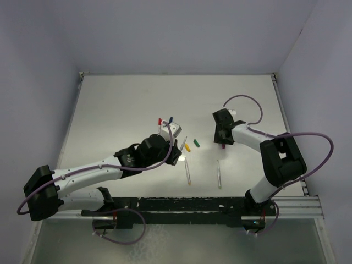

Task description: Insert the pens into the pen caps

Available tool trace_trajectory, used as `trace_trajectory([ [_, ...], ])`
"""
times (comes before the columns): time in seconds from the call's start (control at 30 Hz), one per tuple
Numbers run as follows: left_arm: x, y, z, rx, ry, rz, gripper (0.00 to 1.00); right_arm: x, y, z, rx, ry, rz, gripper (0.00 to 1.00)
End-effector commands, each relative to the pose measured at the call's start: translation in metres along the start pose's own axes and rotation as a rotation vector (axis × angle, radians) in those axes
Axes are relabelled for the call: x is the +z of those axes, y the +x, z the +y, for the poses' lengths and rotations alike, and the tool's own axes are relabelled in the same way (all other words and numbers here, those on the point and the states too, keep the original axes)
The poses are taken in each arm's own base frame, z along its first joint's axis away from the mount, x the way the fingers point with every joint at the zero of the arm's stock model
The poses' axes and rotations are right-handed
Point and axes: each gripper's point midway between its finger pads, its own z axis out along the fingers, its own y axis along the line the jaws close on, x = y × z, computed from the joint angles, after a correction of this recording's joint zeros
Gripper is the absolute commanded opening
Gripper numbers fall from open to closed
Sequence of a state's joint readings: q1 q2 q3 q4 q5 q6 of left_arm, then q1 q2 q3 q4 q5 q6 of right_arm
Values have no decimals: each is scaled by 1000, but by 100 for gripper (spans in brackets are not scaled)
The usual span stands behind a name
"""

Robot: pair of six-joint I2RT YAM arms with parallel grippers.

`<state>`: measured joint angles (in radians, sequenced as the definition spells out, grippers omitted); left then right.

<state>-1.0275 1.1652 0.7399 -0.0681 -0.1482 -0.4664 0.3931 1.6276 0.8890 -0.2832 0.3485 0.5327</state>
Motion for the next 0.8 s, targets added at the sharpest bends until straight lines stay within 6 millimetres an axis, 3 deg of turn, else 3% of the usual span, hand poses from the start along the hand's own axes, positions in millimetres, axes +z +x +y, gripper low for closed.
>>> trace_trajectory([
  [0.0,1,-17,-6,2,27,-53,0,6,23,3,26,-41,57,44],
  [0.23,-1,-17,-2,0,8,-48,0,7,45,7,60,-85,104,40],
  [0.77,1,-21,3,-7,-7,-49,0,-12,55,-11,39,-21,166,41],
])
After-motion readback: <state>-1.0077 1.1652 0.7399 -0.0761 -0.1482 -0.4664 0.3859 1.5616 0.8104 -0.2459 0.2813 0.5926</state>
